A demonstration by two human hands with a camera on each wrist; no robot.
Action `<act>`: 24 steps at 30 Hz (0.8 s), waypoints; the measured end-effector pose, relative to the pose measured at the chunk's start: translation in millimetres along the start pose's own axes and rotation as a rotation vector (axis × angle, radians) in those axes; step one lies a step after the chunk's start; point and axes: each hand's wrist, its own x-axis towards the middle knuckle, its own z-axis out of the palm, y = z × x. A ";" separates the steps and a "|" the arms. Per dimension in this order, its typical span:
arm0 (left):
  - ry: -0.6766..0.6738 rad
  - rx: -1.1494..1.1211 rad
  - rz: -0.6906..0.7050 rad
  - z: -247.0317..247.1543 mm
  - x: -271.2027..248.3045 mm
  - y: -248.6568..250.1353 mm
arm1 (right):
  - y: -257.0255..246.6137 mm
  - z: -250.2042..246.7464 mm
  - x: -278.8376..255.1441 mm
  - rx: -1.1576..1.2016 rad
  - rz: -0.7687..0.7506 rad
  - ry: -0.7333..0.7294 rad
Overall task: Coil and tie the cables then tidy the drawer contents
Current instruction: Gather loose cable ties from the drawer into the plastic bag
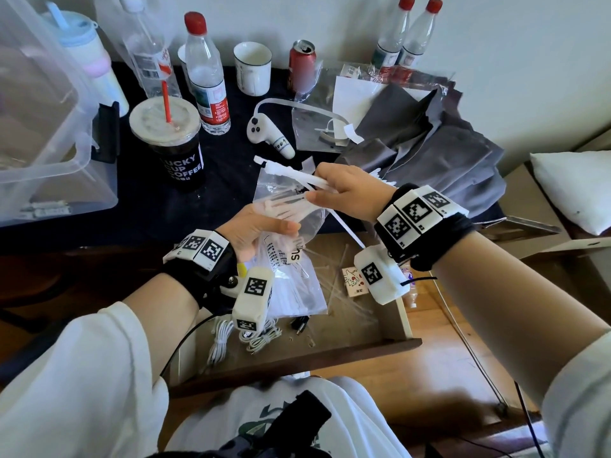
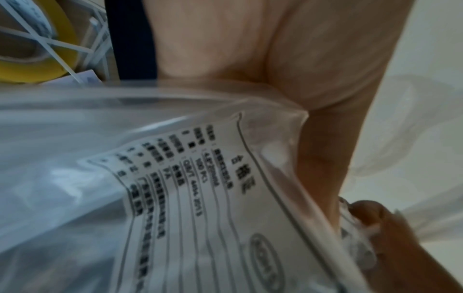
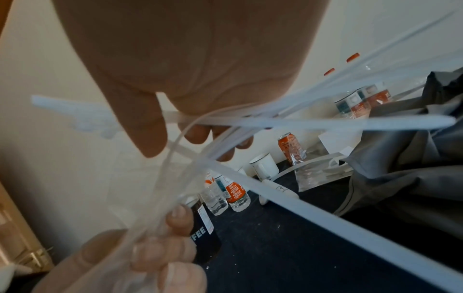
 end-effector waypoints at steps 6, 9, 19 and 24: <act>0.002 0.014 0.015 -0.5 0.0 -1.0 | 2.8 7.0 2.7 -0.137 -0.031 0.057; 0.009 0.024 0.002 -2.5 0.1 -2.1 | 3.1 11.6 4.3 -0.161 -0.053 0.098; 0.147 0.076 -0.043 -19.0 -9.3 -16.6 | 14.6 -12.0 10.5 0.448 -0.104 0.792; 0.315 0.009 0.045 -31.2 -10.3 -15.8 | 19.7 -21.6 6.4 0.843 0.034 0.943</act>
